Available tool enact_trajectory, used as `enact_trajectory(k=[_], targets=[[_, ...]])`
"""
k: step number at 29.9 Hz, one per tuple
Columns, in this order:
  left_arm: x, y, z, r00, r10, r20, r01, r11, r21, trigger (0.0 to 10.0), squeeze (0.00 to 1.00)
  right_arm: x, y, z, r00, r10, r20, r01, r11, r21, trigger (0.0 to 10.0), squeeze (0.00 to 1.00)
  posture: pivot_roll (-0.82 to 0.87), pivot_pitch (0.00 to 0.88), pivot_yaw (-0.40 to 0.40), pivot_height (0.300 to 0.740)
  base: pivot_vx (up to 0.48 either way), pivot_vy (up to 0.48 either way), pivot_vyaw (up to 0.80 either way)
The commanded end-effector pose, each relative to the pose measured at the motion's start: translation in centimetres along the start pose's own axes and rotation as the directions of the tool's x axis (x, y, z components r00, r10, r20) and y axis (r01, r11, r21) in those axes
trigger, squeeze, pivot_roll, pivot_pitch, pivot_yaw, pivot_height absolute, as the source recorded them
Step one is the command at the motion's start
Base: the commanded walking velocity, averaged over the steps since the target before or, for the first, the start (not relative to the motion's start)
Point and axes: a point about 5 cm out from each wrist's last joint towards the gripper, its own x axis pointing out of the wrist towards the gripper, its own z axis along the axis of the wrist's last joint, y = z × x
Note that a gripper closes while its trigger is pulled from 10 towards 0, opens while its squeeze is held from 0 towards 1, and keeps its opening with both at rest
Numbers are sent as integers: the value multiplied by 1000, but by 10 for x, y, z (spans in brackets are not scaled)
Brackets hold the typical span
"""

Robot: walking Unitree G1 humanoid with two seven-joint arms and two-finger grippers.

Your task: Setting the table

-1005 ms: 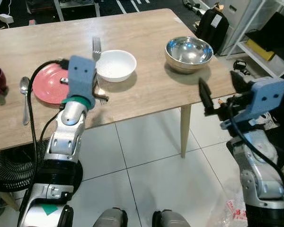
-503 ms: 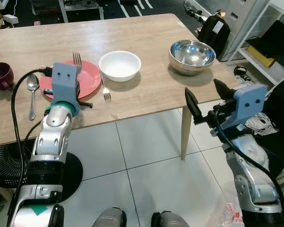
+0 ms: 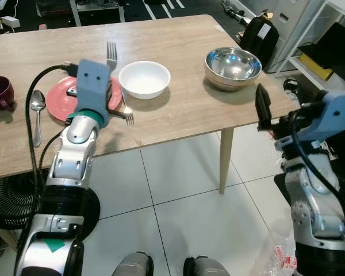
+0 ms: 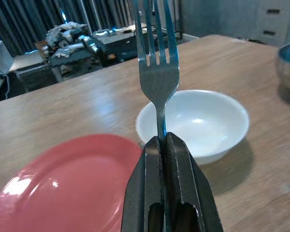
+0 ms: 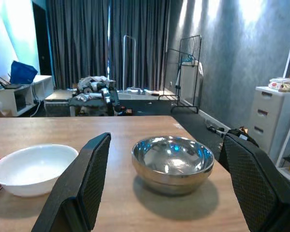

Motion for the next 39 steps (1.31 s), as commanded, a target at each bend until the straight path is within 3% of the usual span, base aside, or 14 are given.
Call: enact_trajectory(k=[1,4,8,12,13,15,17,22,26,33,39], targets=[[0,1,0,1000,6,-7,-6,1000,-13,10000,0,-1,0,0,1000,-5,4,5,1000,1,10000,0,49,0,30,740,0,0,0],[2,15,-13,989,111,-103,-114,993,-24,10000,0,-3,2,-3,1000,5,-13,-6,1000,-12,10000,0,56,0,27,740,0,0,0],[1,24,-23,971,172,-168,-177,984,-14,10000,0,-4,3,-5,1000,11,-25,-11,1000,-19,10000,0,59,0,27,740,0,0,0],[2,28,-27,963,182,-199,-184,983,9,10000,0,-4,2,-7,999,9,-34,-10,1000,-21,10000,0,65,4,25,740,0,0,0],[8,29,-35,951,159,-267,-152,987,46,10000,0,-5,-1,-12,999,2,-54,-4,1000,-26,10000,0,76,24,18,740,0,0,0],[13,28,-35,949,145,-279,-134,989,57,10000,0,-5,-3,-13,998,-1,-61,-1,1000,-30,10000,0,74,26,18,740,0,0,0],[13,28,-35,949,145,-279,-134,989,57,10000,0,-5,-3,-13,998,-1,-61,-1,1000,-30,10000,0,74,26,18,740,0,0,0],[37,26,-12,959,161,-235,-157,987,36,10000,0,-6,-14,-12,997,-40,-63,36,997,-61,10000,0,53,43,35,740,0,0,0],[37,26,-12,959,161,-235,-157,987,36,10000,0,-6,-14,-12,997,-40,-63,36,997,-61,10000,0,53,43,35,740,0,0,0],[33,7,8,988,151,-39,-144,980,140,10000,0,-12,-17,-11,996,-73,-60,69,996,-62,10000,0,35,39,45,740,0,0,0],[33,7,7,987,157,-23,-153,980,126,10000,0,-8,-12,-12,997,-56,-57,53,998,-46,10000,0,47,30,39,740,0,0,0]])
